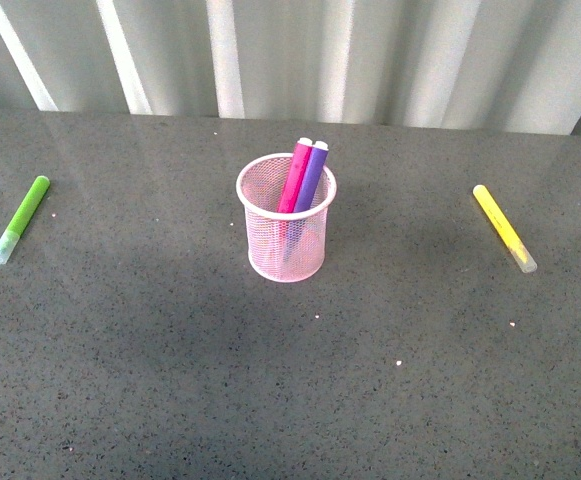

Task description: Insert purple and pink pens into pink cup

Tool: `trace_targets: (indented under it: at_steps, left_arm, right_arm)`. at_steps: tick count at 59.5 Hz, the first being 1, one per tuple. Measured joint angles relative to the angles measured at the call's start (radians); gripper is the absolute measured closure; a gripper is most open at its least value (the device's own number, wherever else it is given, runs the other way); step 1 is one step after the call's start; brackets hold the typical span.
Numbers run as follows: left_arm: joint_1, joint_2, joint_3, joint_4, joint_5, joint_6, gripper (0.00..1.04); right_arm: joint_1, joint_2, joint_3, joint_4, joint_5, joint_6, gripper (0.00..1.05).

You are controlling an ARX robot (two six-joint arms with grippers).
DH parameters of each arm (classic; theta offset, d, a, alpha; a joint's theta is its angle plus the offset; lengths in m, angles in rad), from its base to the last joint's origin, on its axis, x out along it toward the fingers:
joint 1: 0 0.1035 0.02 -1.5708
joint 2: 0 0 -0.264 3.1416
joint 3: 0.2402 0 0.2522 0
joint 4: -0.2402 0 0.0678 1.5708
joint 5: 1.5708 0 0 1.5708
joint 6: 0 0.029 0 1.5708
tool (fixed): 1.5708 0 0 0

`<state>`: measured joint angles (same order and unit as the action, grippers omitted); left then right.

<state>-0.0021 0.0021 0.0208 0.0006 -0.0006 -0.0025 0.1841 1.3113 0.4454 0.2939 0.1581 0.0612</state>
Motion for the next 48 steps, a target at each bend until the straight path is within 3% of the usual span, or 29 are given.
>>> trace_targets:
  at_steps: [4, 12, 17, 38, 48]
  left_arm:
    - [0.0, 0.0, 0.0, 0.0, 0.0, 0.0, 0.07]
    - [0.0, -0.001, 0.0, 0.0, 0.001, 0.0, 0.07]
    - [0.0, 0.002, 0.0, -0.001, -0.005, 0.0, 0.07]
    - [0.0, -0.001, 0.0, -0.001, 0.0, 0.0, 0.07]
    - [0.0, -0.001, 0.0, -0.001, 0.001, 0.0, 0.07]
  right_arm:
    - [-0.018, -0.047, -0.016, -0.008, 0.003, 0.015, 0.07]
    - [-0.031, 0.04, -0.193, 0.576, -0.02, -0.037, 0.28]
    - [-0.047, 0.013, -0.269, 0.772, -0.035, -0.052, 0.42]
    - [-0.124, -0.272, -0.376, 0.658, -0.121, -0.062, 1.02]
    - [-0.182, -0.408, -0.407, 0.555, -0.153, -0.061, 1.01]
